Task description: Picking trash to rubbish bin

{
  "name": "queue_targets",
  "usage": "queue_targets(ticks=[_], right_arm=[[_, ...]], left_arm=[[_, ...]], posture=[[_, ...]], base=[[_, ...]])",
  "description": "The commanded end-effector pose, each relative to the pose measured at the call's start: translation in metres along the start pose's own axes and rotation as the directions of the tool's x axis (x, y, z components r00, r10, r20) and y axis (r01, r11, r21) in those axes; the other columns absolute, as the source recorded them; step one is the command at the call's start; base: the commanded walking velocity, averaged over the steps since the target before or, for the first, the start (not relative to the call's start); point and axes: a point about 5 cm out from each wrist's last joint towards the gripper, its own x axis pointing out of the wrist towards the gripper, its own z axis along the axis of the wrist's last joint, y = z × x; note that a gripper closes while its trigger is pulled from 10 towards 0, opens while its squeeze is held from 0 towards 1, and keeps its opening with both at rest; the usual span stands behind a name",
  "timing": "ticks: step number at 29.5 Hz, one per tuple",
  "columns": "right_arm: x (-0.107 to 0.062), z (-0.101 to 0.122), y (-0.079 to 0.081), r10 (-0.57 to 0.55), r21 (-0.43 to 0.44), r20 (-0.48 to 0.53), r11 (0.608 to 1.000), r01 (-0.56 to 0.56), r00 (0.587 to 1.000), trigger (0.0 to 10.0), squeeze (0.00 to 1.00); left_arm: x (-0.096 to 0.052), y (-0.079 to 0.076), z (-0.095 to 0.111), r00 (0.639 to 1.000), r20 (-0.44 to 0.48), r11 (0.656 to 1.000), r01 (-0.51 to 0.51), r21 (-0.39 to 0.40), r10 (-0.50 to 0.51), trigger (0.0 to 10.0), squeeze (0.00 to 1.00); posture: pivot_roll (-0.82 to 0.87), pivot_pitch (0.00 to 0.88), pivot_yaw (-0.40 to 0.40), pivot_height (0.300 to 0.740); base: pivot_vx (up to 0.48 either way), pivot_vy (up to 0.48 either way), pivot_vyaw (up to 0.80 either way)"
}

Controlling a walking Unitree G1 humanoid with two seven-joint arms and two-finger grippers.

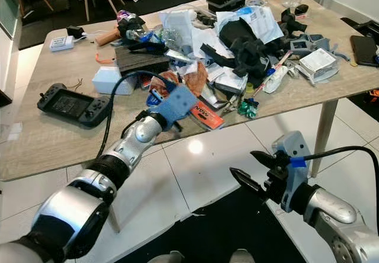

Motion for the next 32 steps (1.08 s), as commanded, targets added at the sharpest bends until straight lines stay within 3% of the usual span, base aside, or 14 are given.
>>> queue_targets(ticks=[1,3,8,11,16,19,20,21,22,23,24,25,28,32], right_arm=[[0.0,-0.002,0.001,0.003,0.007,-0.003,1.0,-0.003,1.0,10.0,0.0],[0.0,-0.002,0.001,0.003,0.006,-0.003,1.0,-0.003,1.0,10.0,0.0],[0.002,-0.001,-0.001,0.002,0.001,0.005,1.0,-0.002,1.0,10.0,0.0],[0.002,0.001,-0.001,0.002,0.0,0.015,1.0,-0.002,1.0,10.0,0.0],[0.003,0.002,-0.001,0.006,-0.003,0.02,1.0,-0.006,1.0,10.0,0.0],[0.004,0.004,0.0,0.012,-0.005,0.03,1.0,-0.012,0.999,10.0,0.0],[0.004,0.004,0.0,0.013,-0.005,0.03,1.0,-0.013,0.999,10.0,0.0],[0.004,0.004,-0.001,0.013,-0.005,0.033,1.0,-0.012,0.999,10.0,0.0],[0.004,0.004,-0.001,0.013,-0.005,0.033,1.0,-0.012,0.999,10.0,0.0],[0.005,0.004,-0.001,0.012,-0.004,0.037,1.0,-0.012,0.999,10.0,0.0],[0.005,0.004,-0.001,0.012,-0.004,0.037,1.0,-0.012,0.999,10.0,0.0],[0.005,0.005,0.0,0.015,-0.004,0.045,1.0,-0.015,0.999,10.0,0.0],[0.006,0.006,-0.001,0.016,-0.006,0.05,1.0,-0.015,0.999,10.0,0.0],[0.008,0.007,0.001,0.027,-0.01,0.058,1.0,-0.026,0.998,10.0,0.0]], left_arm=[[-0.002,0.001,-0.001,1.0,0.023,0.996,0.004,-0.085,-0.002,0.0,0.0],[-0.002,0.002,0.0,0.999,0.035,0.994,0.006,-0.109,-0.002,0.0,0.0],[-0.004,0.012,0.013,0.987,0.157,0.955,0.02,-0.296,0.028,0.0,0.0],[-0.005,0.02,0.013,0.986,0.152,0.942,-0.013,-0.336,0.068,0.6,0.0],[-0.009,0.045,0.012,0.976,0.16,0.933,-0.083,-0.35,0.147,1.5,0.0],[-0.016,0.072,0.014,0.952,0.184,0.887,-0.141,-0.439,0.243,2.5,0.0],[-0.017,0.075,0.014,0.95,0.198,0.875,-0.125,-0.467,0.241,2.9,0.0],[-0.02,0.076,0.015,0.946,0.237,0.849,-0.066,-0.525,0.22,4.4,0.0],[-0.02,0.076,0.015,0.946,0.237,0.849,-0.066,-0.525,0.22,4.4,0.0],[-0.023,0.076,0.016,0.937,0.298,0.815,0.027,-0.578,0.18,7.3,0.0],[-0.023,0.076,0.016,0.937,0.298,0.815,0.027,-0.578,0.18,7.3,0.0],[-0.028,0.075,0.014,0.93,0.344,0.8,0.108,-0.591,0.129,9.8,0.0],[-0.035,0.068,0.007,0.927,0.375,0.82,0.216,-0.53,-0.002,10.0,0.0],[-0.052,0.058,-0.009,0.895,0.404,0.775,0.388,-0.499,-0.188,10.0,0.0]], posture=[[-0.22,0.128,0.128,0.74],[-0.22,0.128,0.128,0.74],[-0.22,0.125,0.126,0.74],[-0.22,0.124,0.124,0.74],[-0.22,0.122,0.122,0.74],[-0.22,0.122,0.122,0.74],[-0.22,0.122,0.122,0.74],[-0.22,0.122,0.122,0.74],[-0.22,0.122,0.122,0.74],[-0.22,0.122,0.122,0.74],[-0.22,0.122,0.122,0.74],[-0.22,0.122,0.122,0.74],[-0.22,0.122,0.122,0.74],[-0.21,0.118,0.12,0.74]], base=[[0.0,0.0,0.0],[0.0,0.0,0.0],[0.0,0.0,0.0],[0.0,0.0,0.0],[0.0,0.0,0.0],[0.0,0.0,0.0],[0.0,0.0,0.0],[0.0,0.0,0.0],[0.0,0.0,0.0],[0.0,0.0,0.0],[0.0,0.0,0.0],[0.0,0.0,0.0],[0.0,0.0,0.0],[0.0,0.0,0.0]])
